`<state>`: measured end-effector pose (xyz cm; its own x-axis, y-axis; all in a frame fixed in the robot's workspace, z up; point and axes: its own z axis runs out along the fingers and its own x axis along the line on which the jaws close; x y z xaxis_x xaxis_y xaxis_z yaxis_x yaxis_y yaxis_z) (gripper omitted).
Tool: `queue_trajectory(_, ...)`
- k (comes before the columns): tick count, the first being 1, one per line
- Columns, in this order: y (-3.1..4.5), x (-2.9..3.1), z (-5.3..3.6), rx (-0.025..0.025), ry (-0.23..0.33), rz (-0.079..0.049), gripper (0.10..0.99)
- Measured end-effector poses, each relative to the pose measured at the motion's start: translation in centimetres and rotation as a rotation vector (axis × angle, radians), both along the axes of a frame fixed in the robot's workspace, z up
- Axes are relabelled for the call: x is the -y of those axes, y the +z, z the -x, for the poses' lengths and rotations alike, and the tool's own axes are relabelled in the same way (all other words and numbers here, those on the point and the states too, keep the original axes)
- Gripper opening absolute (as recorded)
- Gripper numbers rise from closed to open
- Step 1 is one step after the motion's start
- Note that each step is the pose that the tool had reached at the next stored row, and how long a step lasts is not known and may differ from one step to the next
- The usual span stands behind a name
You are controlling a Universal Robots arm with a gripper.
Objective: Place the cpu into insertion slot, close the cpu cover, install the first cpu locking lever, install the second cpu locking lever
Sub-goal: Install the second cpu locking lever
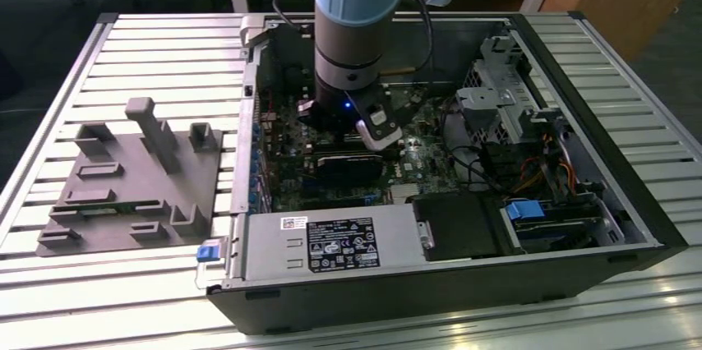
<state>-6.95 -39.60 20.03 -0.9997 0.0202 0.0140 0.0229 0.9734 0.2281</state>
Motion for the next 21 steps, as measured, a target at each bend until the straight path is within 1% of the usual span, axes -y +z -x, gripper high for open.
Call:
queue_trajectory(4, -0.29, 0.01, 0.02, -0.0003, 0.0, -0.007, 0.106)
queue_trajectory(11, -0.56, 0.01, 0.11, -0.0002, 0.0, -0.033, 0.106)
queue_trajectory(17, -0.73, 0.0, 0.37, -0.0002, 0.0, -0.058, 0.106)
queue_trajectory(21, -0.92, 0.0, 0.47, 0.0, 0.0, -0.069, 0.106)
